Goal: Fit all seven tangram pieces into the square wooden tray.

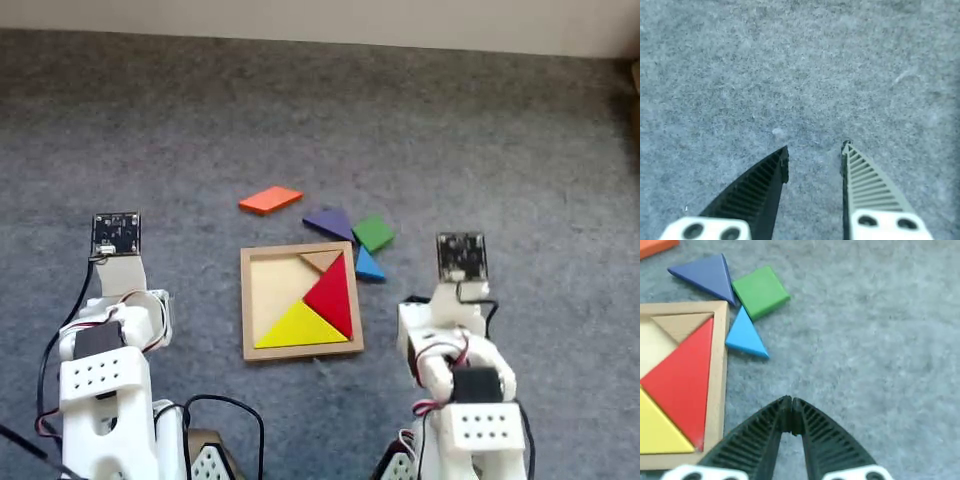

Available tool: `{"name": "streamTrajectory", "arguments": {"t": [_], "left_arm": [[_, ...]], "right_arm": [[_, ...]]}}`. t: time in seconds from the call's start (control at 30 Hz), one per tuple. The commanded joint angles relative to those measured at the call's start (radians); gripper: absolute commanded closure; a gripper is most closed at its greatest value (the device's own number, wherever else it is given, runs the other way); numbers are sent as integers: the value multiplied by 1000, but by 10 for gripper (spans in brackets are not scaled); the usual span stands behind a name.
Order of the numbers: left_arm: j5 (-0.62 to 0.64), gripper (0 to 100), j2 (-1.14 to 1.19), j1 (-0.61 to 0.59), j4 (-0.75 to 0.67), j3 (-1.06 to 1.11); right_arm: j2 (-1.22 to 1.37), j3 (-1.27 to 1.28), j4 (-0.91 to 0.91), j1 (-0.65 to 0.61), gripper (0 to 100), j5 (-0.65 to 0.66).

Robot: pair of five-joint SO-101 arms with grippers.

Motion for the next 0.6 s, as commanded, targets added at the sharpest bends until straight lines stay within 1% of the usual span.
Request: {"name": "streamTrajectory", "arguments": {"t": [0.0, 0.13, 0.2, 0.23, 0.27, 0.37, 0.4, 0.5, 0.57], "left_arm": [[-8, 813, -13, 21, -9, -7], [-6, 813, -13, 21, -5, -15], [-6, 813, -15, 21, 35, -47], [-6, 813, -15, 21, 64, -70], [-6, 812, -15, 21, 94, -99], [-8, 811, -13, 36, 170, -194], [-9, 811, -7, 50, 192, -229], [-72, 810, -5, 108, 272, -341], [-81, 809, -4, 157, 331, -418]], "right_arm": [[-156, 81, 1, 13, 983, -14], [-349, 216, 5, 13, 983, -14], [-440, 283, 10, 15, 983, -14], [-470, 309, 42, 15, 983, -14], [-473, 328, 70, 18, 983, -14], [-447, 332, 74, 19, 983, -14], [-443, 332, 77, 24, 983, -14], [-432, 331, 81, 25, 983, -14], [-435, 331, 105, 25, 983, -14]]}}
